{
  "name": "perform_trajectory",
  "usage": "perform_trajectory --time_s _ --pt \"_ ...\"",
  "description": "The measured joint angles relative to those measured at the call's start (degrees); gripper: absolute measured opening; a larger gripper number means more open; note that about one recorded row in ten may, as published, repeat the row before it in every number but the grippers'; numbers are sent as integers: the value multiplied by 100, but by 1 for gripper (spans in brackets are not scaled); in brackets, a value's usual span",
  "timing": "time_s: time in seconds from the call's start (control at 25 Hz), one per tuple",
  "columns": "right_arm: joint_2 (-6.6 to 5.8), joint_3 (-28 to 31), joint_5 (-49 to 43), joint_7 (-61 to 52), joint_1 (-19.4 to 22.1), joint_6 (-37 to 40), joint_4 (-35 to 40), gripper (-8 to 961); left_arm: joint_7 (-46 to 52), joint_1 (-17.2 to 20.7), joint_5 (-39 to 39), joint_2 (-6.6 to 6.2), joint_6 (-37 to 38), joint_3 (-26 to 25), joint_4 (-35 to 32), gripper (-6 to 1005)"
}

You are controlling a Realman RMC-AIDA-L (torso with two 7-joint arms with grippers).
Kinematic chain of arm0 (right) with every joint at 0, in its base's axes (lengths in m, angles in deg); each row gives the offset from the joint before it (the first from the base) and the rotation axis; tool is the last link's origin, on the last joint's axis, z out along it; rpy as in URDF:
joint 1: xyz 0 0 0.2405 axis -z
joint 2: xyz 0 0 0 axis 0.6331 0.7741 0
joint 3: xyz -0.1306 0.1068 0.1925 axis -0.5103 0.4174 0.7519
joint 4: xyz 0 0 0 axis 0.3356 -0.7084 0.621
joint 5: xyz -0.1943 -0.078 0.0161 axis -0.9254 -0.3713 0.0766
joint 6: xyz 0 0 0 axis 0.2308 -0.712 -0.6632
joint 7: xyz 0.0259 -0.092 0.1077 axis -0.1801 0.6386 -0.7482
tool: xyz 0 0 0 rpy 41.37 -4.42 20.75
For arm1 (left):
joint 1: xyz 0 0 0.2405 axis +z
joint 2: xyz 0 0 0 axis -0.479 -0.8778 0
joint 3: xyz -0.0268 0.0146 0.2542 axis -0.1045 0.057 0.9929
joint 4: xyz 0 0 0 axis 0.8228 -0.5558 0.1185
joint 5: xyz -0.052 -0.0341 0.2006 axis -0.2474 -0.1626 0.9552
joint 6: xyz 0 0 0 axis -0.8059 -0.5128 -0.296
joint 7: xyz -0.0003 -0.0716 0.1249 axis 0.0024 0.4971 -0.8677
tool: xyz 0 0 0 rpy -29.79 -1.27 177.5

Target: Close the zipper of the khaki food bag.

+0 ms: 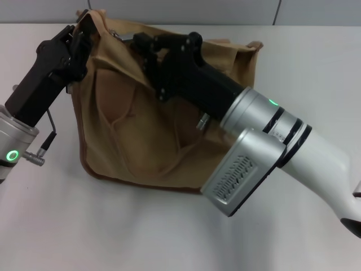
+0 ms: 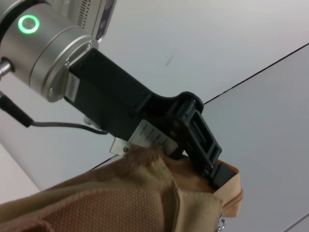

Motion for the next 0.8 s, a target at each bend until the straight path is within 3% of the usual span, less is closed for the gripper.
perform_trajectory --time_s 0.28,0.52,0.6,0.8 --pt "0 81 16 -106 -115 -262 18 125 0 -50 13 8 0 8 68 41" --pt "0 81 26 -107 -129 -275 34 326 0 -53 16 4 11 9 80 42" --pt "0 50 27 -107 -132 -278 11 537 0 -54 16 4 28 9 80 42" --pt "1 77 57 -110 -196 -305 -39 539 0 -75 13 7 73 16 79 43"
